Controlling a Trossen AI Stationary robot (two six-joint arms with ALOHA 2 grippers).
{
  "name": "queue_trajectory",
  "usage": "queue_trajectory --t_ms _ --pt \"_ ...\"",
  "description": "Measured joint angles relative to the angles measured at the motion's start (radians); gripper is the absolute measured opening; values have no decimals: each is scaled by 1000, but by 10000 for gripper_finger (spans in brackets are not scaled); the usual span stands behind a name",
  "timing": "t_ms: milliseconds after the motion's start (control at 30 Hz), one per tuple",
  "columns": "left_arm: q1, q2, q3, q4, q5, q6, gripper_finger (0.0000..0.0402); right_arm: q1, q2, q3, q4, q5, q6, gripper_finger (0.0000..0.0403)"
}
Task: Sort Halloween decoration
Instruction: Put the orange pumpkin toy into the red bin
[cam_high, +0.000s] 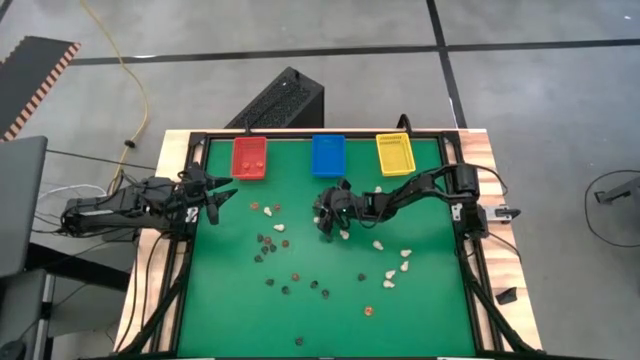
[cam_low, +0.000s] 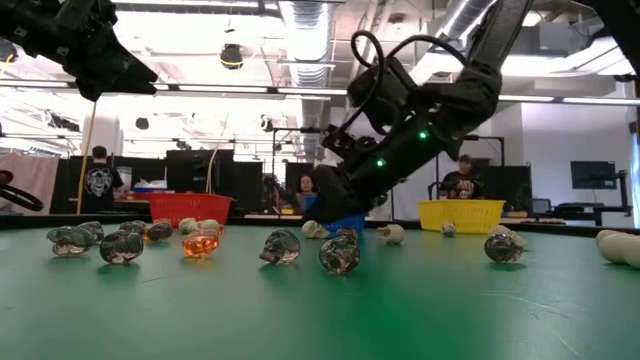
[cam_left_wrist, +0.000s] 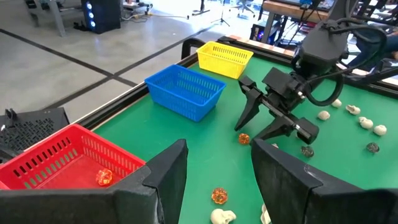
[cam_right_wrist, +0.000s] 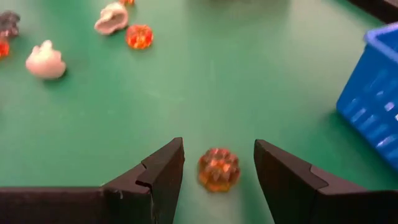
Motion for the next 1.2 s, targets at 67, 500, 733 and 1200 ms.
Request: queue_trajectory --t_ms 67,500,733,1200 --pt "0 0 0 0 0 0 169 0 0 0 -7 0 0 225" --pt "0 0 0 0 0 0 169 -1 33 -1 -14 3 12 225" --pt "0 0 0 0 0 -1 169 5 71 16 -6 11 27 225" --pt "0 0 0 0 0 -3 169 8 62 15 -46 16 76 120"
